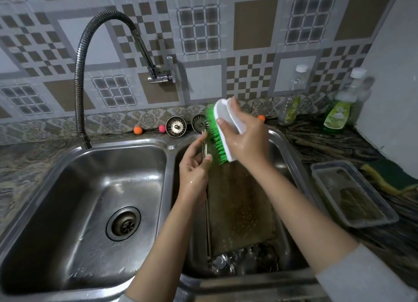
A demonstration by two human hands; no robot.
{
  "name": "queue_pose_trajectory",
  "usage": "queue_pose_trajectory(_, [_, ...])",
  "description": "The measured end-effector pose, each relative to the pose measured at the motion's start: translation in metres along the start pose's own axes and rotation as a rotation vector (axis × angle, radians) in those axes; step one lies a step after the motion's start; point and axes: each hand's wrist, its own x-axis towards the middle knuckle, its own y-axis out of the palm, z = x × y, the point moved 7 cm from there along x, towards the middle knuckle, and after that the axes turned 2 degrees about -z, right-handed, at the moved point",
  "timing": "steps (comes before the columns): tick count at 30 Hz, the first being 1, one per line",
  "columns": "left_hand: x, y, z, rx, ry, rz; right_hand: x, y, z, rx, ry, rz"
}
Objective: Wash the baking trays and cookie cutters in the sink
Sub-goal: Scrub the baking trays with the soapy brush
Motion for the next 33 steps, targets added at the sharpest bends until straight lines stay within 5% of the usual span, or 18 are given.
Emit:
queue_pose_trajectory(12, [0.001, -0.021, -0.005, -0.155, -0.06, -0.188, -0.1, 0.003, -0.003, 0.208, 0.004, 0.051])
queue_pose_trajectory(19, [-0.012, 0.005, -0.008, -0.131, -0.018, -0.067, -0.026, -0.013, -0.01, 0.133, 0.025, -0.087])
queue_pose_trajectory(29, [0.017, -0.041, -0.044, -0.193, 0.053, -0.298, -0.131, -0.009, -0.021, 0.249, 0.069, 0.098])
queue_pose_trajectory(33, [0.012, -0.042, -0.044, -0.174, 0.042, -0.242, -0.077, -0.036, -0.068, 0.091, 0.173, -0.068])
